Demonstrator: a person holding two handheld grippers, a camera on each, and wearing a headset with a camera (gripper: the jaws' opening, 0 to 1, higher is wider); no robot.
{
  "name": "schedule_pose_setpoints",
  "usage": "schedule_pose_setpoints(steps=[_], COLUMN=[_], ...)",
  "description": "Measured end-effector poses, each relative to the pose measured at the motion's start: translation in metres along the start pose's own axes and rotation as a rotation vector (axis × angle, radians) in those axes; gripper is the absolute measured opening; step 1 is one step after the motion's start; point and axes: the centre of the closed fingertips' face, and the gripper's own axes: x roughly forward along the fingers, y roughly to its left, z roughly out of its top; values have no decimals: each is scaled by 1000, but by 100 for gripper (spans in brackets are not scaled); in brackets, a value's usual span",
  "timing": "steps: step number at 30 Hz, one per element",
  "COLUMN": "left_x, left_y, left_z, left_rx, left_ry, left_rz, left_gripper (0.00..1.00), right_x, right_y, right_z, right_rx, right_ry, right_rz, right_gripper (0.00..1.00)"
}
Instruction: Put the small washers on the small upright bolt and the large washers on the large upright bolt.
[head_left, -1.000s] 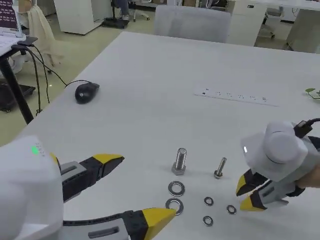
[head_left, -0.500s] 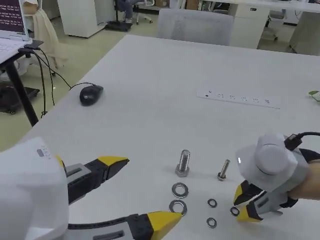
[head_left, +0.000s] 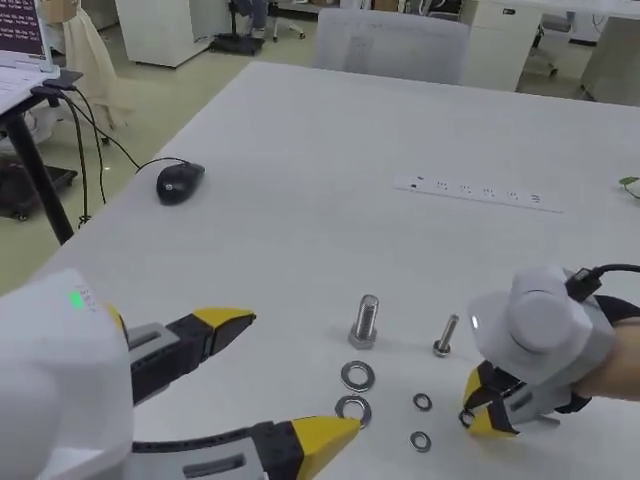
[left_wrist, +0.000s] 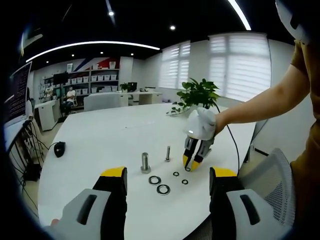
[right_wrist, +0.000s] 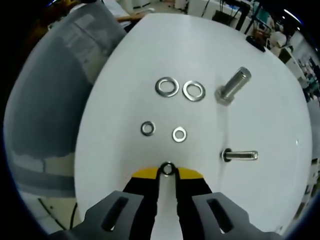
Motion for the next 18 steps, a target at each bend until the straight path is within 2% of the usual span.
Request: schedule_pose_setpoints(steps=[8, 11, 16, 18], left_x=[-1, -1, 0, 0], left_y=[-3, -5, -5, -5], left_z=[-1, -3, -3, -3], left_rx=[3, 7, 6, 8], left_ry=[2, 11, 10, 9], left_rz=[-5, -7, -6, -9], left_gripper=[66, 66, 66, 66], right_x=[-2, -14, -39, -45], right_y=[2, -4, -26, -32], right_z=[-1, 3, 6, 5], right_rx=[10, 39, 63, 57], right_ry=[12, -17, -41, -34], right_rz=[7, -3, -46, -66], right_gripper=[12, 12, 12, 12])
